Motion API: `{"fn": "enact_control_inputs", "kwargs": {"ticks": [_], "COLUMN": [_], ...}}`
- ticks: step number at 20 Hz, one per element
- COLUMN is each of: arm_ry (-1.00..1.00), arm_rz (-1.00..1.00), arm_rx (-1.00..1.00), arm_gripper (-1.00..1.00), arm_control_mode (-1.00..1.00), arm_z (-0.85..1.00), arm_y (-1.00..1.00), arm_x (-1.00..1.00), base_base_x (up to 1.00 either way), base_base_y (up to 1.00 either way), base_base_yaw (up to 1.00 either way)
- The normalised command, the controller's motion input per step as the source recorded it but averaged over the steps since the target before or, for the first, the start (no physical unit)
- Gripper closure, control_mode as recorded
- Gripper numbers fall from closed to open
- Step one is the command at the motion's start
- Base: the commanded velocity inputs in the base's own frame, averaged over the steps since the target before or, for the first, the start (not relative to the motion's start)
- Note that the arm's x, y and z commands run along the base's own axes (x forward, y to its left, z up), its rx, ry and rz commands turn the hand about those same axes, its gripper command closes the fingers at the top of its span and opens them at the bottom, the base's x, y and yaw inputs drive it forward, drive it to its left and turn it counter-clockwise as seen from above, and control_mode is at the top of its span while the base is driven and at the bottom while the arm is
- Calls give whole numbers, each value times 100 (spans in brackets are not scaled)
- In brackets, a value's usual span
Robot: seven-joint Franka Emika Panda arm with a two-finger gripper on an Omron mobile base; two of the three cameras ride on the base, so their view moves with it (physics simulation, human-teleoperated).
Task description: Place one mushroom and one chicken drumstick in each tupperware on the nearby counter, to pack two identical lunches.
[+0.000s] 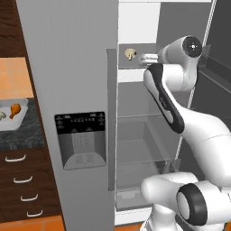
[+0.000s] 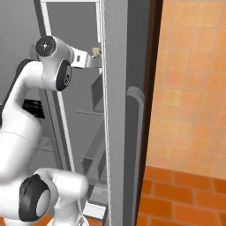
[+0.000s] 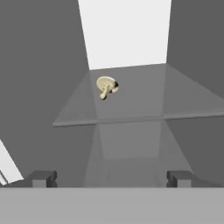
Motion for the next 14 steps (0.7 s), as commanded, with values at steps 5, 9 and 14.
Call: {"fn": "enact_control_inputs", "kwargs": {"ticks": [5,9,14], "arm_ry": [8,2,4], "arm_rz": [3,14,12], "arm_rx": [-6,-6,-5], "arm_gripper": [-100,-100,-100], "arm_control_mode": [-100,-100,-100], "arm_z": [-4,-1,-19], "arm_y": [0,0,0], "arm_x": [77,82,78], "base_base_x": [0,0,0], "base_base_y": [0,0,0], "base_base_yaw": [0,0,0]}}
